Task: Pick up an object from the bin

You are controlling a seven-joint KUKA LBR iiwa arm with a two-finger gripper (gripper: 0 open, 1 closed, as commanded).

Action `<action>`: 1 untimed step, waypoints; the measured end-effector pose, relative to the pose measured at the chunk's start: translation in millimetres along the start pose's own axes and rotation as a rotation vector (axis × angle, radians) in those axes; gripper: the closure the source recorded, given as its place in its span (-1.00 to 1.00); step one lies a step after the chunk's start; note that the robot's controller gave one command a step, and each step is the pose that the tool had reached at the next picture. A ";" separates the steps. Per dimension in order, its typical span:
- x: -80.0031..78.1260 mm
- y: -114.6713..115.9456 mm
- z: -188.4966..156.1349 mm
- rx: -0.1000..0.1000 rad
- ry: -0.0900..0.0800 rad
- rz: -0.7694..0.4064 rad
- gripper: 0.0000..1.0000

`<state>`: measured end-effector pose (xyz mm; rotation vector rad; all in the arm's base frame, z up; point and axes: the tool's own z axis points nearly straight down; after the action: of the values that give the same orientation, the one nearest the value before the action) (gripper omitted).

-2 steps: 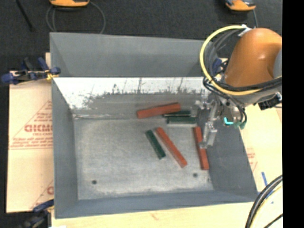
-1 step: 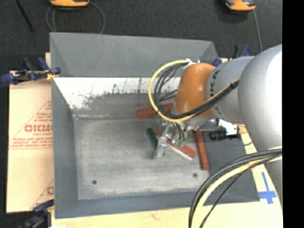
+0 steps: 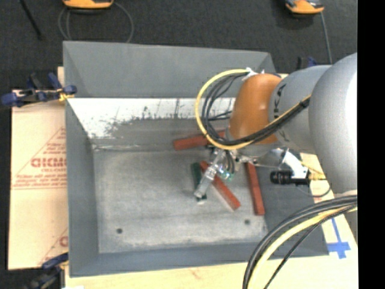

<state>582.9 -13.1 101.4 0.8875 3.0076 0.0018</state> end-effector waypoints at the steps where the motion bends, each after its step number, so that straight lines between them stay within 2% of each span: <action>1: 10.1 -11.2 -16.0 0.002 0.003 0.341 -1.00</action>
Offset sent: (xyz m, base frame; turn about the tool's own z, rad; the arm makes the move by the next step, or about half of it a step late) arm -0.0153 -0.0027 0.0153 0.3430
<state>568.2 -17.0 117.3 1.3865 2.8168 0.0011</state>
